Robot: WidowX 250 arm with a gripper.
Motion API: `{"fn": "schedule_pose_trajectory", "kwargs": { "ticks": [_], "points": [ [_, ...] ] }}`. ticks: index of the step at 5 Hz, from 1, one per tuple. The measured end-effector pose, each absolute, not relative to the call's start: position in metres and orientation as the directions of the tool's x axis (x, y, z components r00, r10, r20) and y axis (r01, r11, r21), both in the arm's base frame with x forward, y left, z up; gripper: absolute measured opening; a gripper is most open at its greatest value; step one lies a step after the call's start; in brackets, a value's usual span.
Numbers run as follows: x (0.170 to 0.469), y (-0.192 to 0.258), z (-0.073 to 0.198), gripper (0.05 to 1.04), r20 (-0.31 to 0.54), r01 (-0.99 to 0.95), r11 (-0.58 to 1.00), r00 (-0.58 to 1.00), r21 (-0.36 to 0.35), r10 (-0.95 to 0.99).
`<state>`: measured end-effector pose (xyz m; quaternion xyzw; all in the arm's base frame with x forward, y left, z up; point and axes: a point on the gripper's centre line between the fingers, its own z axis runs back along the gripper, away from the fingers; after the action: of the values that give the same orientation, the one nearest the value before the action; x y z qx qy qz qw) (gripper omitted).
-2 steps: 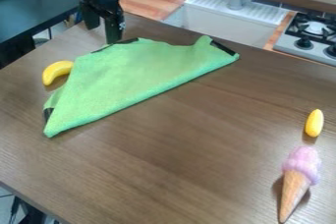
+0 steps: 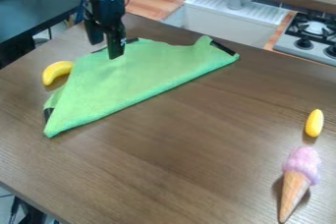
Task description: Unfold the cloth from top left to bottom right
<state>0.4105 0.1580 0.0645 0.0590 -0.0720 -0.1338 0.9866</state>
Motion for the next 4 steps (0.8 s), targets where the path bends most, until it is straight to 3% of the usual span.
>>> {"fn": "schedule_pose_trajectory", "kwargs": {
  "ticks": [2,4],
  "points": [
    [0.4047,0.1604,0.0463,1.001,0.135,0.279,0.948,0.945,0.153,-0.300],
    [0.4034,0.1687,0.0512,1.001,0.145,0.264,0.955,0.948,0.138,-0.283]
  ]
}}
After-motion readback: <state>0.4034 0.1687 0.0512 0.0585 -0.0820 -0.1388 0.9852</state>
